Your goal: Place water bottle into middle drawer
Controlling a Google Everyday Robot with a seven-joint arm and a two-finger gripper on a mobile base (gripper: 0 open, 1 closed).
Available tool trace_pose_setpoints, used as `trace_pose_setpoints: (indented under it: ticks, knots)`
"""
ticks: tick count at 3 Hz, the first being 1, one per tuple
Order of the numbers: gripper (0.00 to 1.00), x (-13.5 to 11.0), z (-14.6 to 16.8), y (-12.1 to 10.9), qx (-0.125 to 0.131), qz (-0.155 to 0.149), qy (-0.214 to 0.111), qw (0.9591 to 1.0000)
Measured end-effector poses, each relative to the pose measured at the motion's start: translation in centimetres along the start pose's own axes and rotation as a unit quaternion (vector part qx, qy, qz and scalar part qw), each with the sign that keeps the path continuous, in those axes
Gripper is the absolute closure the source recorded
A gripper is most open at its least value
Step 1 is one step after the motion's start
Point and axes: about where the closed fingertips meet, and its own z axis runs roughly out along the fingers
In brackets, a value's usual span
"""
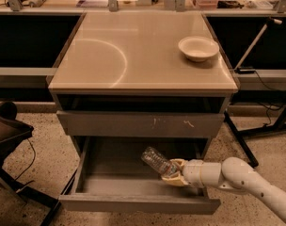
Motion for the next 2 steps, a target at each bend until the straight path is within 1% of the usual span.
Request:
trace_pose_setpoints:
  ticks: [1,2]
  knots:
    - [1.00,2.1,1.6,-0.6,-0.024,-0.045,0.036,0.9980]
    - [1.00,4.1,2.4,-1.0,-0.047,-0.076,0.069,0.9936]
